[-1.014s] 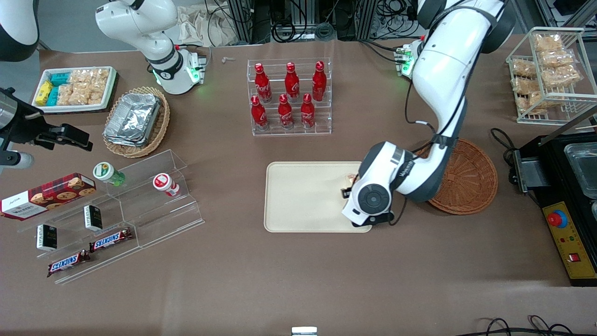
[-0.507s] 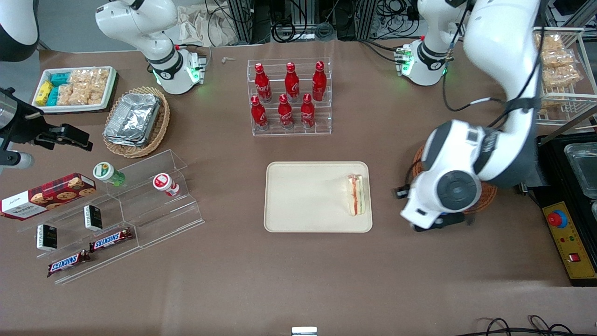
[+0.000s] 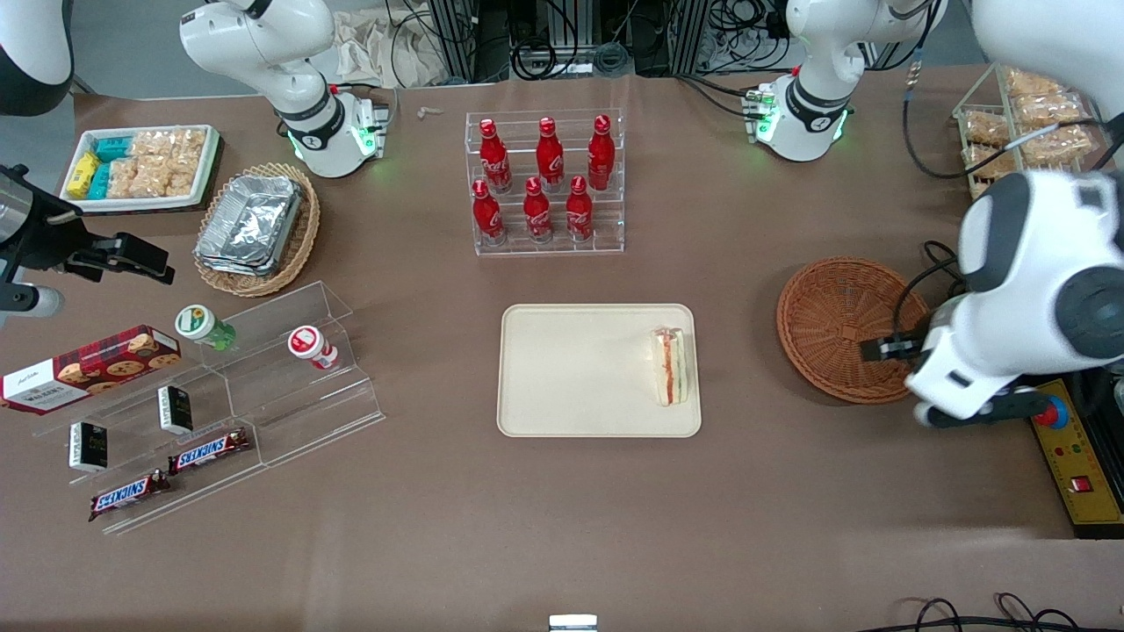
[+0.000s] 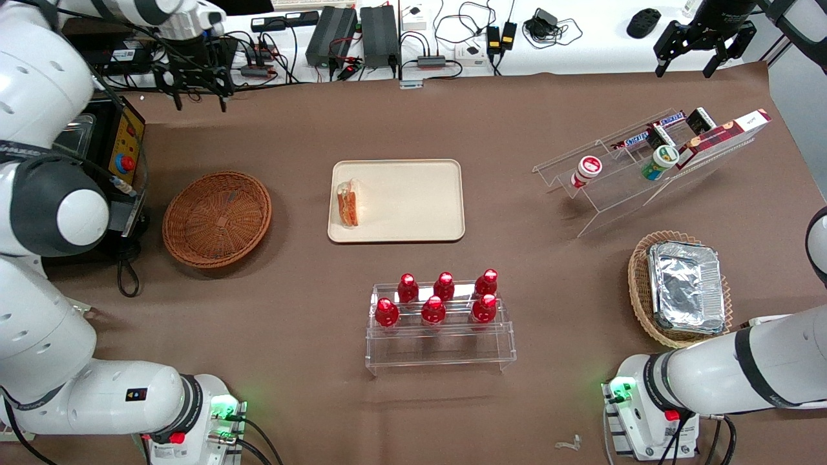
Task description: Place sandwich from basket to tray
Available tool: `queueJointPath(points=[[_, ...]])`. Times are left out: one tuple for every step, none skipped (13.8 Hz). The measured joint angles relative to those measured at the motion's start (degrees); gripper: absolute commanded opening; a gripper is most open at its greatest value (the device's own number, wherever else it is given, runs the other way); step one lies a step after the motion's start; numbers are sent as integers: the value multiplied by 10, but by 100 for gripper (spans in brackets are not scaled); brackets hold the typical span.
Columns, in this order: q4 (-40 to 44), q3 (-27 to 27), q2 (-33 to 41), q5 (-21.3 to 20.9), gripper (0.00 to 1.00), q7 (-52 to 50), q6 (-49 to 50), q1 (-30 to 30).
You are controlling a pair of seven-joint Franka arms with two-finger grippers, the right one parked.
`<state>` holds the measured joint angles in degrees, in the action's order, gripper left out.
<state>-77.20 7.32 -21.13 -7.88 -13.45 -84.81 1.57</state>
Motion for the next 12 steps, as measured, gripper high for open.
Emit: queueJointPath(points=[[0,-1,15,0,100,25,8,-2],[0,-5,30,0,100,50,19,-1],[-1,-13,43,0,100,81,28,-1],[-1,-24,54,0,100,115,33,0],[-1,-38,63,0,100,148,35,-1],[-1,-50,71,0,100,172,35,-1],[-1,-57,76,0,100,185,35,-1],[-1,-59,78,0,100,188,33,-1],[-1,-59,78,0,100,188,28,0],[1,-58,76,0,100,187,21,2],[7,-58,72,0,100,187,16,3],[17,-58,66,0,100,186,13,4]])
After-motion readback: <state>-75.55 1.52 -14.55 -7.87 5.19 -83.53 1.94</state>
